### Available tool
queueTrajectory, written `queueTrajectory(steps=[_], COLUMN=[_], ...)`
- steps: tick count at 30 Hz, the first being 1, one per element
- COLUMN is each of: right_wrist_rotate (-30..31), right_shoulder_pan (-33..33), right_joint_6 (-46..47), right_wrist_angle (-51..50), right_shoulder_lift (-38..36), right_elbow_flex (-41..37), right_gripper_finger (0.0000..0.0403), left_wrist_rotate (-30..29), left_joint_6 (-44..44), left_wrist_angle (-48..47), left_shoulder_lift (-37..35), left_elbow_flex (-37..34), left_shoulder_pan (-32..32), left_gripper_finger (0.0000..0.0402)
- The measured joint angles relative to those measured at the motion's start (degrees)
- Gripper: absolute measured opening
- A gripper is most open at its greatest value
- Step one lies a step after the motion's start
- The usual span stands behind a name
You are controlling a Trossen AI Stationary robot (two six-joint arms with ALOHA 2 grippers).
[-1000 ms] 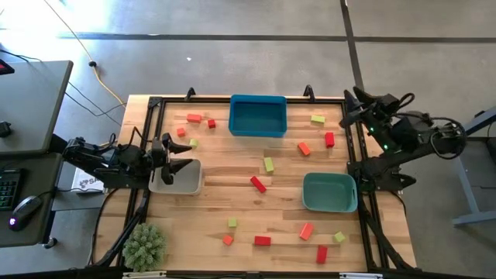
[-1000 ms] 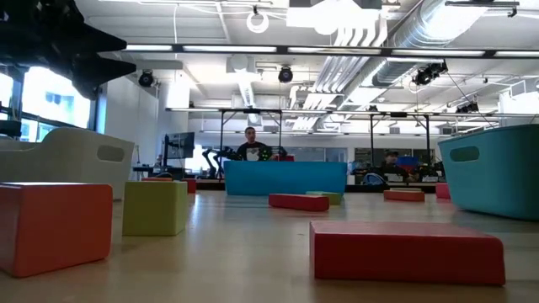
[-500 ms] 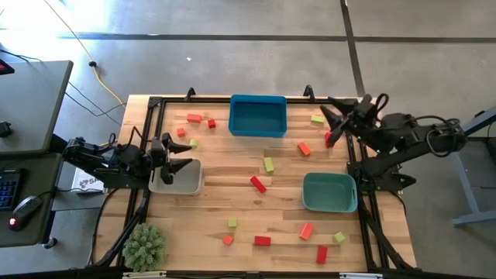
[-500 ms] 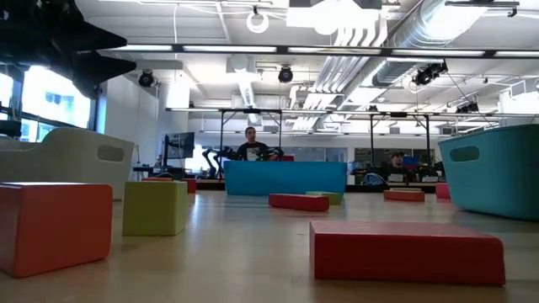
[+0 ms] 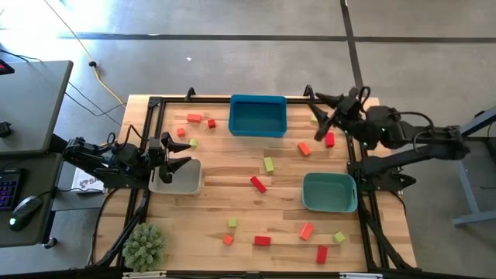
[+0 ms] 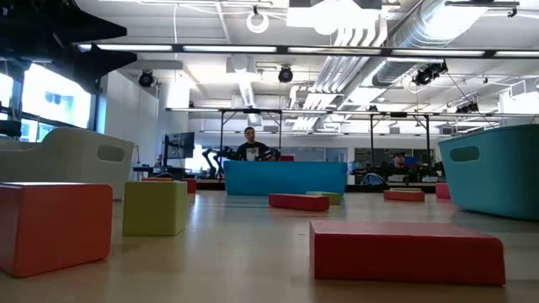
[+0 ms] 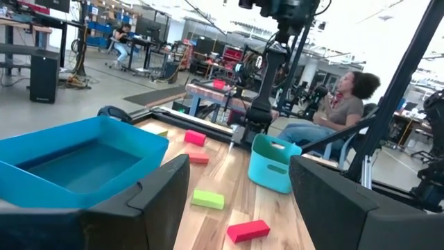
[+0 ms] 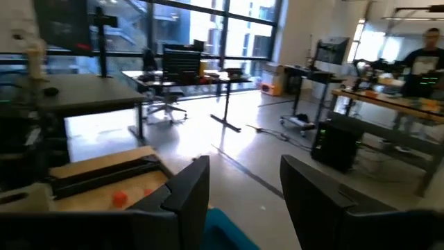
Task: Sort & place blocks by color
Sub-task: Put the orange block into the green bin
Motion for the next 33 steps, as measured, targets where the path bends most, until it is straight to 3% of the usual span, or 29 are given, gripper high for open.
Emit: queueTrajectory(steps=[6,15,25,33], right_wrist_rotate=[-5.47,-15.64,-22.42,-30.17], right_shoulder_pan=[-9.23,-21.37,-26.39,-27.57], right_joint_6=[3.70,14.93,27.01,34.61], right_wrist_angle=[-2.47,-20.14,-33.27,-41.83], right_shoulder_lift=[-0.40,1.25,5.39,15.41], right_elbow_flex=[0.00,0.02,0.02,0.02], right_gripper_finger=[0.0165,0.0171,0.0220,0.0222], left_wrist_rotate=[-0.11,-2.51,-4.84,-5.07], left_joint_6=[0.00,0.00,-0.06,-0.20], left_wrist_angle=[-0.02,0.01,0.44,0.42], left_shoulder_lift=[0.00,0.00,0.00,0.01], left_elbow_flex=[0.00,0.00,0.00,0.00], left_shoulder_pan=[0.02,0.00,0.00,0.02], left_gripper_finger=[0.0239,0.0239,0.0239,0.0239])
